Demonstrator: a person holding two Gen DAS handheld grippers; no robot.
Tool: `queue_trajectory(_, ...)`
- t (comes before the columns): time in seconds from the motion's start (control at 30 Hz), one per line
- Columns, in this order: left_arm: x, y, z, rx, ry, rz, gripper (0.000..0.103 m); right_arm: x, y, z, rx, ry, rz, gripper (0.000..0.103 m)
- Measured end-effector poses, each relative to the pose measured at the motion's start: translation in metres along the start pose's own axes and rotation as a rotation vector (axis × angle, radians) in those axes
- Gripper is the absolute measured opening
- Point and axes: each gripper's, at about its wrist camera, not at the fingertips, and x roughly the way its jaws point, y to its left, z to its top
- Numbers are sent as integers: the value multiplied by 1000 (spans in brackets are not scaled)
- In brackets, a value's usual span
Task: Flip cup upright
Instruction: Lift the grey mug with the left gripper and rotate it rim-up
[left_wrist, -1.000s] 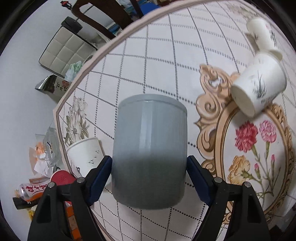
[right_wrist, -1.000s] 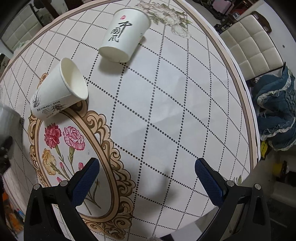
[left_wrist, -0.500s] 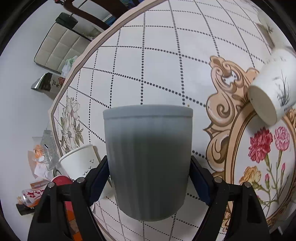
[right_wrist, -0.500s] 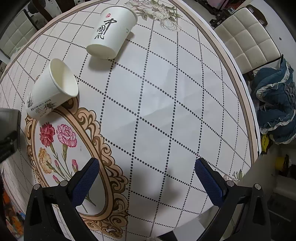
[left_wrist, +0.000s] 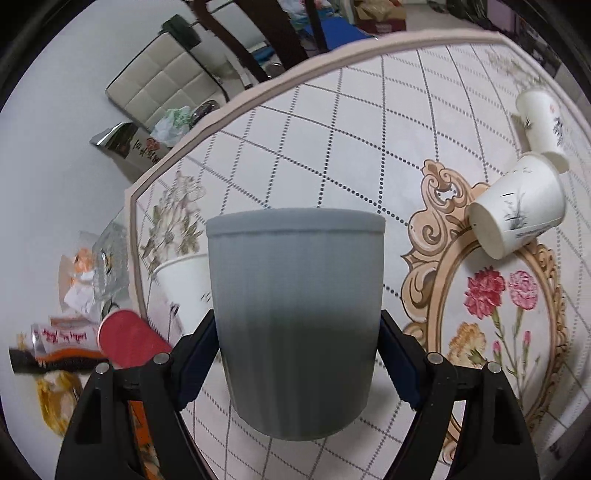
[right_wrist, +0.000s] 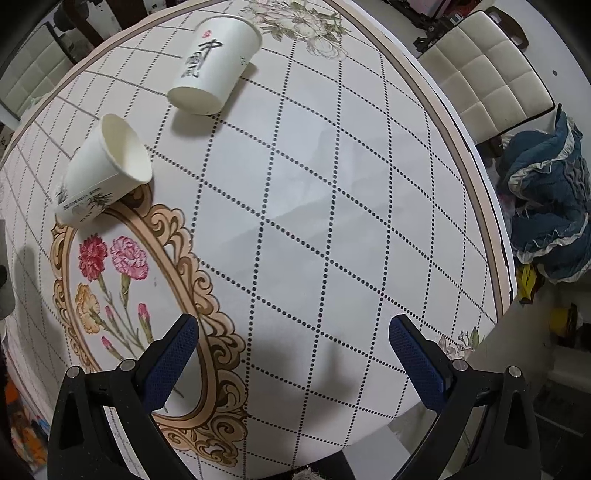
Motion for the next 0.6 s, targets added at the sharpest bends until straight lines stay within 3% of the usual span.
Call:
queue_trajectory(0.37, -40, 11, -72, -242, 81, -113, 80, -16, 28, -21, -131, -29, 44, 103)
queue_trajectory(0.6, -30, -12, -125, -441, 214, -222, 80, -8, 39, -34, -217, -39, 50, 103)
